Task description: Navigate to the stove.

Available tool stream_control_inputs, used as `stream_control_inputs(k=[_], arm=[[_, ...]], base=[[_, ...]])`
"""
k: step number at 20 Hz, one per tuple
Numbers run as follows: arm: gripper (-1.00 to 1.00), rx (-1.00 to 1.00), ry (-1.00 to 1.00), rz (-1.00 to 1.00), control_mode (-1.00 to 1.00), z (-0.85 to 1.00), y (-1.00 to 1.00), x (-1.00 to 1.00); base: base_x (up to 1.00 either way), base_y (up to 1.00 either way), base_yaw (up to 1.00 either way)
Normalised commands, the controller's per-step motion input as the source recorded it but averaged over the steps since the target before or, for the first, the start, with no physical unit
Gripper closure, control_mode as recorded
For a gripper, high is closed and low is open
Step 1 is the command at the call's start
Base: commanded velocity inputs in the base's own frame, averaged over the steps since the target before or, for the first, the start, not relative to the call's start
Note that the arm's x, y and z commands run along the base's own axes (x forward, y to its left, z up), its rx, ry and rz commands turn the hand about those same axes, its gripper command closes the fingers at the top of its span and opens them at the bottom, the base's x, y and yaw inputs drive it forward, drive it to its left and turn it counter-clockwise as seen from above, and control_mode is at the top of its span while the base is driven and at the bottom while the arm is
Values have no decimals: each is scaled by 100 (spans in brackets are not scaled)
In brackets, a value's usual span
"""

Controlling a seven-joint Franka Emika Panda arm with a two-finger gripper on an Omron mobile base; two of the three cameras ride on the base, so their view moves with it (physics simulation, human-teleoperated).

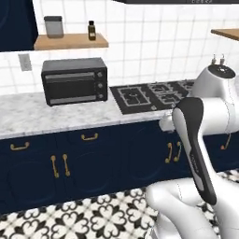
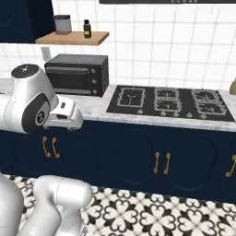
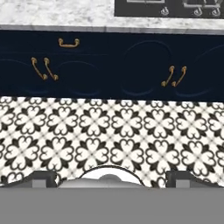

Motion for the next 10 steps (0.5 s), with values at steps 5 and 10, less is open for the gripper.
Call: stream_control_inputs(k=[5,10], arm=[[-100,0,0,0,100,0,0,0],[-100,0,0,0,100,0,0,0]], base=[[34,-100,20],[64,-100,13]])
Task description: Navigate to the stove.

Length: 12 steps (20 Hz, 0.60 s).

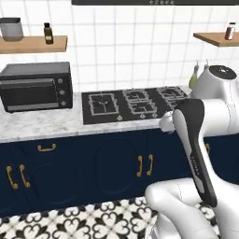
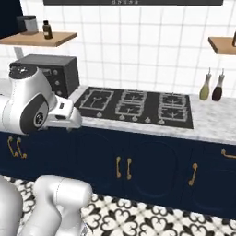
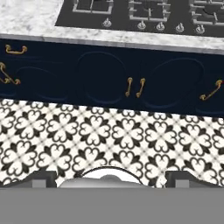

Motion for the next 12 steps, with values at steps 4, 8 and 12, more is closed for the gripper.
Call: stream_control_inputs(k=[4,8,12], arm=[[-100,0,0,0,100,0,0,0],[-100,0,0,0,100,0,0,0],[-100,0,0,0,100,0,0,0]], base=[[100,-67,-4],[100,6,-22],[100,52,-37]])
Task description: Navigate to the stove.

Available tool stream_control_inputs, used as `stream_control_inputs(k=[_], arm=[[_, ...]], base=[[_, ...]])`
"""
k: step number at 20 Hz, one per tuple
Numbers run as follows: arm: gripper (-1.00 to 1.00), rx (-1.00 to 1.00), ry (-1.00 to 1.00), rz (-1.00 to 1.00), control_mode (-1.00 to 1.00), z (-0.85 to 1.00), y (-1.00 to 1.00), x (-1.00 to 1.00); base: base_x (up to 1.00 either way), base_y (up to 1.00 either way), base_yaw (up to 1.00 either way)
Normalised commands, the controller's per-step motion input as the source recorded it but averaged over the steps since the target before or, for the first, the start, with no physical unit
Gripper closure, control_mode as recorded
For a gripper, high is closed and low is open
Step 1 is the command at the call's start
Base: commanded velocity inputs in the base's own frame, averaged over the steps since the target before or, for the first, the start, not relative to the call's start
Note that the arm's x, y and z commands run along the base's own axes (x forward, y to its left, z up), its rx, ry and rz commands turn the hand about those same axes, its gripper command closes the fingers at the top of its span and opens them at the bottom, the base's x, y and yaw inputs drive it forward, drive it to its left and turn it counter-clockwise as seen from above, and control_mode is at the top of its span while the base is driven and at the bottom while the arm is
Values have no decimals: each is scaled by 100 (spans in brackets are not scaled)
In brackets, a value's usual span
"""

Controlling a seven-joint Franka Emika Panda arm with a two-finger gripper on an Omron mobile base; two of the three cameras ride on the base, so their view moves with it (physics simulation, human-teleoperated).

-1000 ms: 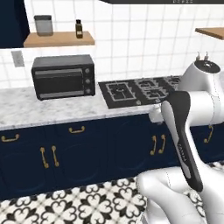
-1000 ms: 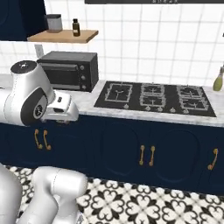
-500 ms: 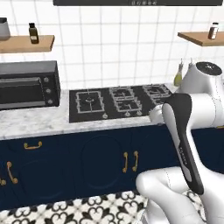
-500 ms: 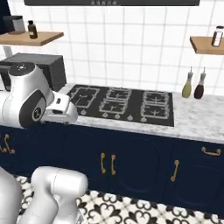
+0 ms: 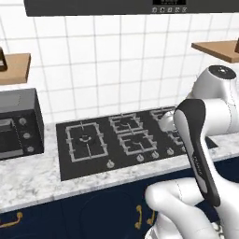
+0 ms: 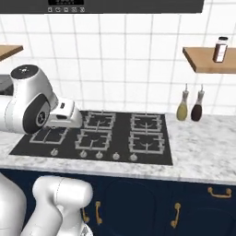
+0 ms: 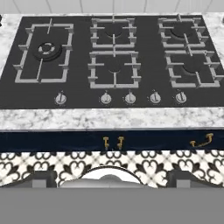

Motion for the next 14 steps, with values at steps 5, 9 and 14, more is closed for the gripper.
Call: stream_control_inputs(k=[5,9,14], arm=[[-100,0,0,0,100,0,0,0],[-100,0,0,0,100,0,0,0],[-100,0,0,0,100,0,0,0]], base=[[100,22,-30],[100,-14,15],[100,-47,59]])
